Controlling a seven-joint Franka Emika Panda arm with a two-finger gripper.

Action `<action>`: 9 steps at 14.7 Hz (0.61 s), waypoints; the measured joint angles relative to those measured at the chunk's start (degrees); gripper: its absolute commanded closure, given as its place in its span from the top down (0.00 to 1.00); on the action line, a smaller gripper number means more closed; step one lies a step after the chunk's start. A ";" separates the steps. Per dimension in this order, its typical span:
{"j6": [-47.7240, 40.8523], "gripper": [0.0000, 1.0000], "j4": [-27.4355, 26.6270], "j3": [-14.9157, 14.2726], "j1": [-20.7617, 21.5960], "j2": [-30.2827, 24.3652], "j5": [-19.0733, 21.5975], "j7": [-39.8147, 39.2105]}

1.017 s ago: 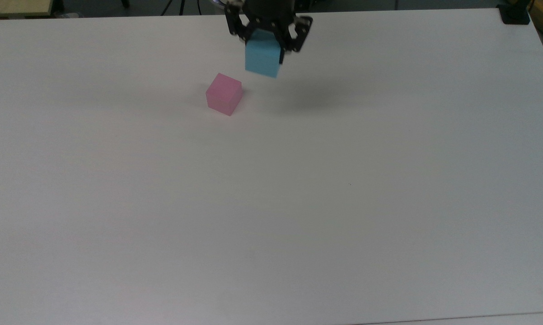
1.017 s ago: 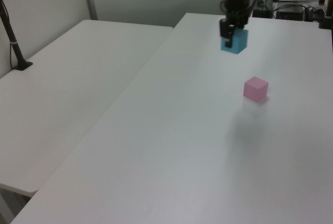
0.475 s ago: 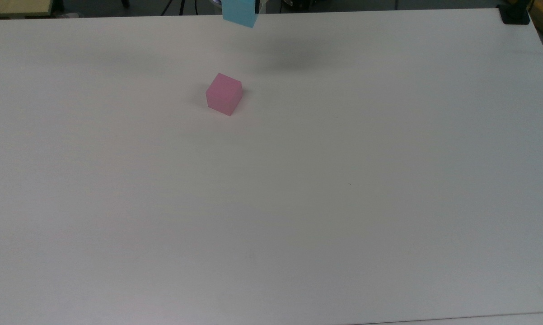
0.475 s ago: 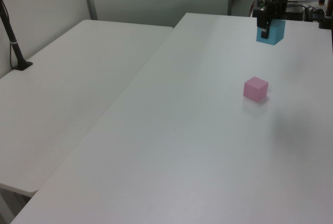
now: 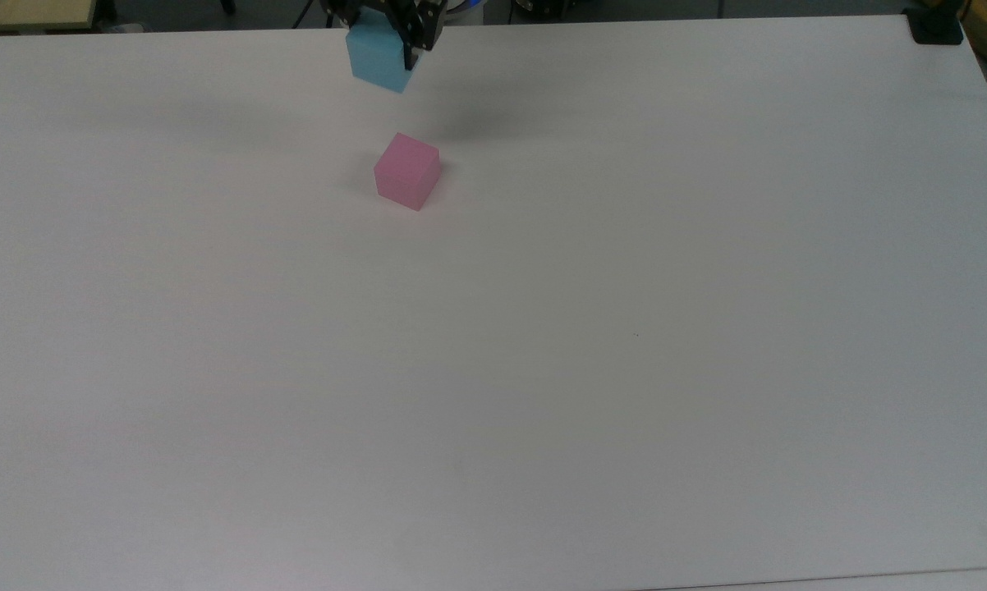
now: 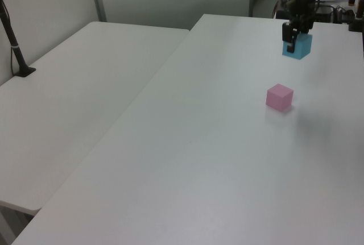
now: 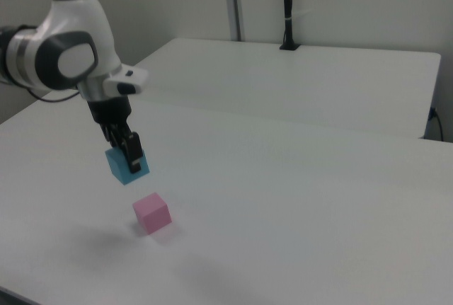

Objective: Put blue cube on pink cube
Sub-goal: 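Carry the held blue cube over the pink cube, then lower the blue cube onto the pink cube's top face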

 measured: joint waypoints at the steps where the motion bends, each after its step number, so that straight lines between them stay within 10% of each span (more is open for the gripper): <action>1: 2.65 0.20 -2.10 0.00 0.03 -0.07 0.00 -0.04; 9: 19.80 0.20 -12.67 0.02 0.05 1.90 0.00 0.13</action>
